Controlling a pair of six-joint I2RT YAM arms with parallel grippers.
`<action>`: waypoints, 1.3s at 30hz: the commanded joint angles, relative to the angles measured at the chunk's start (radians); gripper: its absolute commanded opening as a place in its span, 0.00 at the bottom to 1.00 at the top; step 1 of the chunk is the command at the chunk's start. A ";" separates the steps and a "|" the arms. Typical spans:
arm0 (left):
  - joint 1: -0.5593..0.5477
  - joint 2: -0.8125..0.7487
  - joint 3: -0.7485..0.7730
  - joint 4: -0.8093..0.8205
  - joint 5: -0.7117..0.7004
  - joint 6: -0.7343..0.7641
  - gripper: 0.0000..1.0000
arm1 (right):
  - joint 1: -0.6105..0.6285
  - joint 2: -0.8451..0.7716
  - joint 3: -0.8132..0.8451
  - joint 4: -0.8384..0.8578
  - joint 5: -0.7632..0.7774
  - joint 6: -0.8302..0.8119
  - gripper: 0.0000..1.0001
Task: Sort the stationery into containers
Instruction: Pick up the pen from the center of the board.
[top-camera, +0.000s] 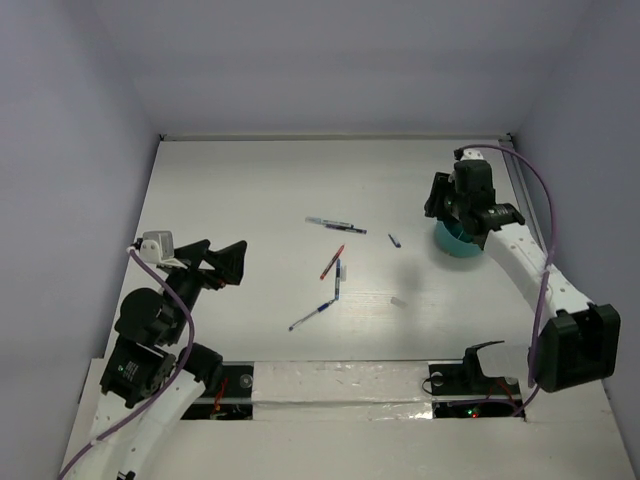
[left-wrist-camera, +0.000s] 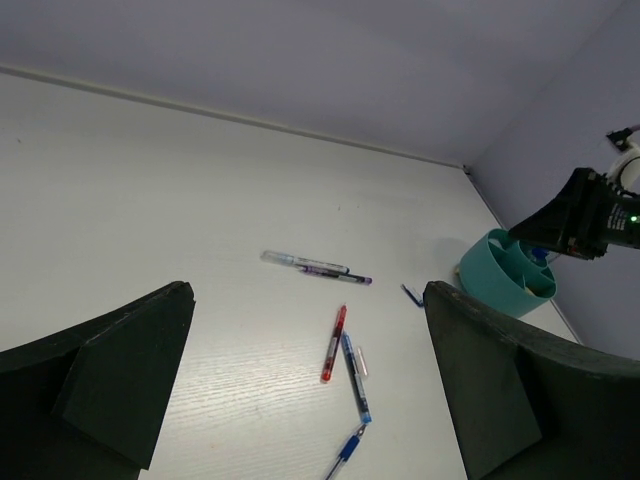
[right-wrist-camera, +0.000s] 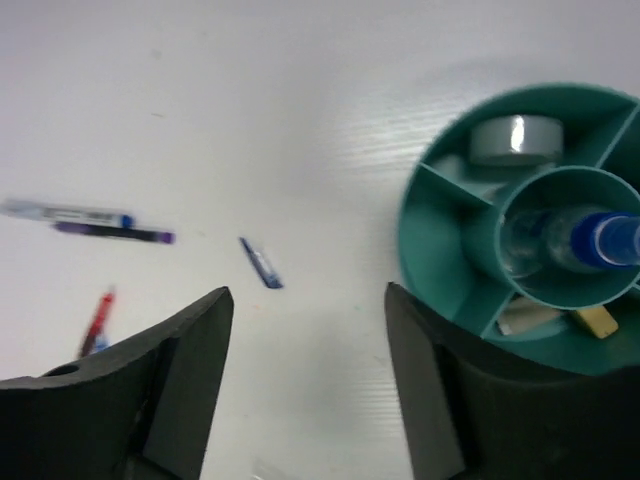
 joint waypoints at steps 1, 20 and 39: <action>0.012 0.029 -0.001 0.059 0.013 0.008 0.99 | 0.102 -0.053 0.038 0.117 -0.153 -0.012 0.41; 0.132 0.124 -0.004 0.074 0.059 0.012 0.99 | 0.501 0.675 0.585 -0.002 -0.167 -0.493 0.45; 0.162 0.150 -0.004 0.071 0.076 0.019 0.99 | 0.501 1.108 1.126 -0.343 -0.170 -0.745 0.55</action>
